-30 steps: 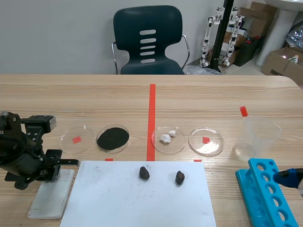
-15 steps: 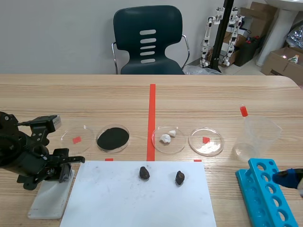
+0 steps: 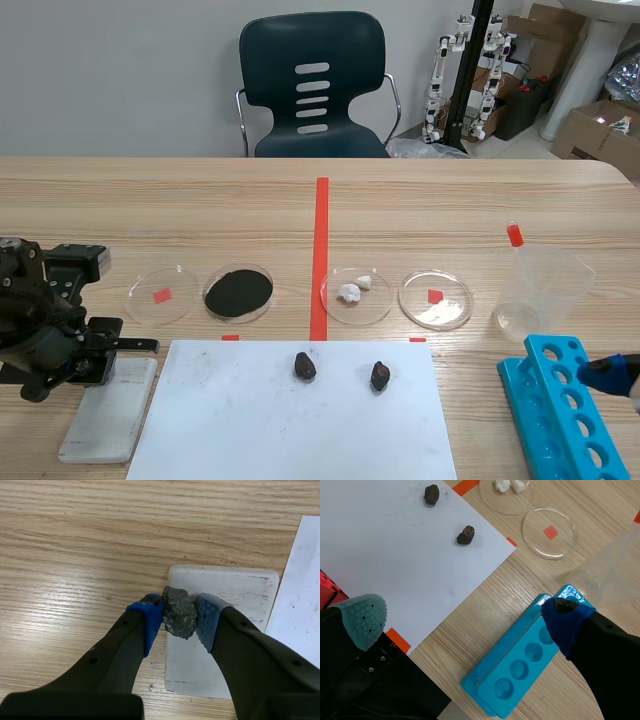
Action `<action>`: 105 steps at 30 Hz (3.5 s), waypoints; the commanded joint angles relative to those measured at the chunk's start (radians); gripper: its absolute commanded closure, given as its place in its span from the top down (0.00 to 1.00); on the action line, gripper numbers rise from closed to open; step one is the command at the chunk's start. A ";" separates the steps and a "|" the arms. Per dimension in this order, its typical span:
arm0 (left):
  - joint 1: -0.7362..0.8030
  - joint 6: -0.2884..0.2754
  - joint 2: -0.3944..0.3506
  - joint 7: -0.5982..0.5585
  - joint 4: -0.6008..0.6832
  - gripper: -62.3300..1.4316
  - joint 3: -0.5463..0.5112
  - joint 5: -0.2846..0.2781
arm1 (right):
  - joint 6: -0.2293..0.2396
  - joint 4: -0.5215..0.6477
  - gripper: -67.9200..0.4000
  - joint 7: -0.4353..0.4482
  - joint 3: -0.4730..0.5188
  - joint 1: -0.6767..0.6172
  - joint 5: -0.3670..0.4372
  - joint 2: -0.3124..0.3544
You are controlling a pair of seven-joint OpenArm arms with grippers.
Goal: Rub the mineral on the streak plate
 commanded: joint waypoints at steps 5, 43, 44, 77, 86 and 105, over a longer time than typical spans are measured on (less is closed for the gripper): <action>0.009 -0.055 -0.011 -0.039 -0.003 0.20 -0.002 -0.176 | -0.003 0.019 0.97 0.011 0.007 -0.002 0.007 0.005; 0.011 -0.079 -0.011 -0.046 -0.003 0.20 -0.002 -0.202 | -0.003 0.019 0.97 0.011 0.007 -0.002 0.007 0.005; 0.011 -0.061 -0.011 -0.039 -0.003 0.20 -0.002 -0.171 | -0.003 0.019 0.97 0.011 0.007 -0.002 0.007 0.005; 0.260 0.134 -0.123 -0.560 0.162 0.20 -0.035 0.113 | -0.003 0.019 0.97 0.011 0.007 -0.002 0.007 0.005; 0.516 -0.080 -0.131 -0.917 0.398 0.20 -0.076 0.074 | -0.003 0.019 0.97 0.011 0.007 -0.002 0.007 0.005; 0.801 -0.407 -0.128 -1.143 0.603 0.20 -0.077 0.074 | -0.003 0.019 0.97 0.011 0.007 -0.002 0.007 0.005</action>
